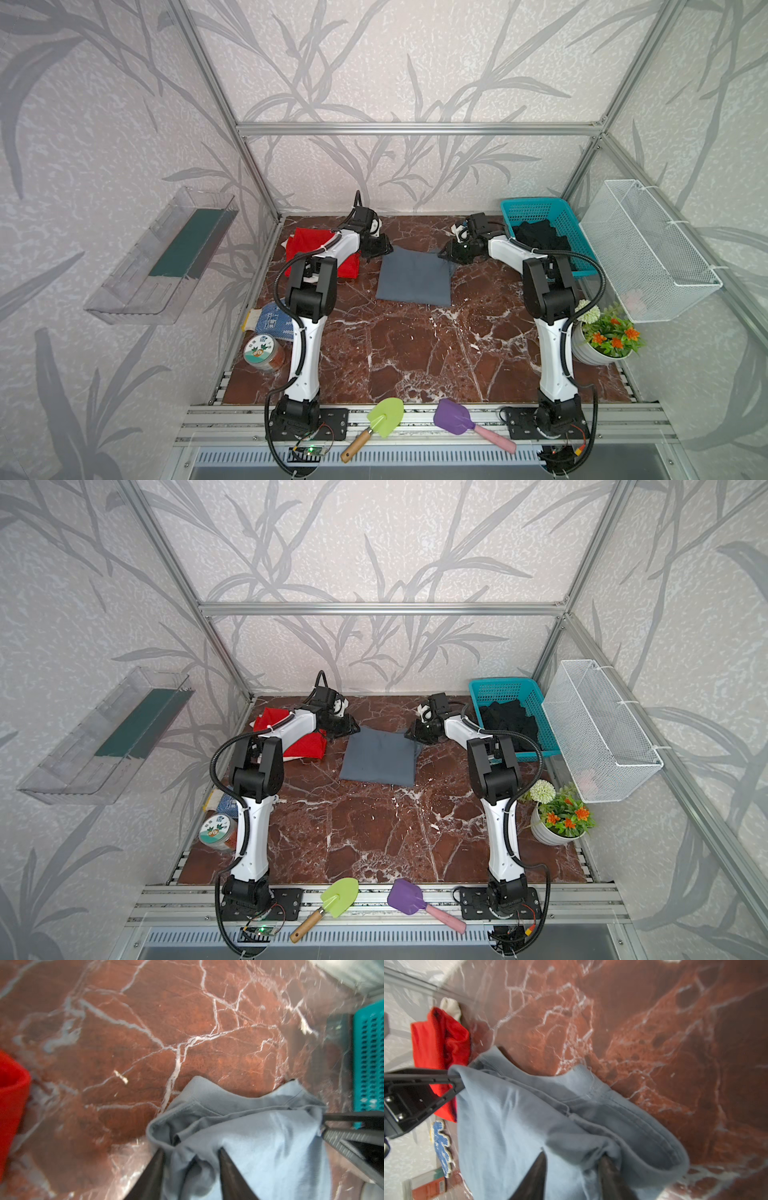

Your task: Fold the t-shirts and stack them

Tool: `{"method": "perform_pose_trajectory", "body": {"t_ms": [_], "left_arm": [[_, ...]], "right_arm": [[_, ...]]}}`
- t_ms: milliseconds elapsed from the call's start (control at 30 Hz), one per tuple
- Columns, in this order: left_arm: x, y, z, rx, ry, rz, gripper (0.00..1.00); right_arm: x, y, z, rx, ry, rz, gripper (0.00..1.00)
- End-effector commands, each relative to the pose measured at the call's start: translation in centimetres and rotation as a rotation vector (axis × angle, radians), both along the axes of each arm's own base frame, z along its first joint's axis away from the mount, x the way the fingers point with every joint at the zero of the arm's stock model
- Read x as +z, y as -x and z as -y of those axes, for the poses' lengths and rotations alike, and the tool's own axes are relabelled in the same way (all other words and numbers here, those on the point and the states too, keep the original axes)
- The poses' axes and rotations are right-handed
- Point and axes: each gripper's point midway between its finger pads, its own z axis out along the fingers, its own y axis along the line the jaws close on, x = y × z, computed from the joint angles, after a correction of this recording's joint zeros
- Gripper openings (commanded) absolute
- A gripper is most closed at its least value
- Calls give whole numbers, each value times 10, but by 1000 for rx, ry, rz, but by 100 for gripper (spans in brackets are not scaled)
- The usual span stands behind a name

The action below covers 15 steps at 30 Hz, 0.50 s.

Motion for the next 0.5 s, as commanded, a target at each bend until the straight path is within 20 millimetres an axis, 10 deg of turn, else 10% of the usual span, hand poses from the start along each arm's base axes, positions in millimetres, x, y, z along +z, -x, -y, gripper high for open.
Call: {"method": "perform_pose_trajectory", "body": {"t_ms": [0,267,467], "left_arm": [[6,1,3,-22,20,1,27],[4,46,-2,-2,31,-31,9],[17,101,1,-19,19,-30,7]], "right_arm": [[2,2,-5,24,1,-7,25],[0,38,-5,37,14,-19,0],[17,81,0,32,3,-1,0]]}}
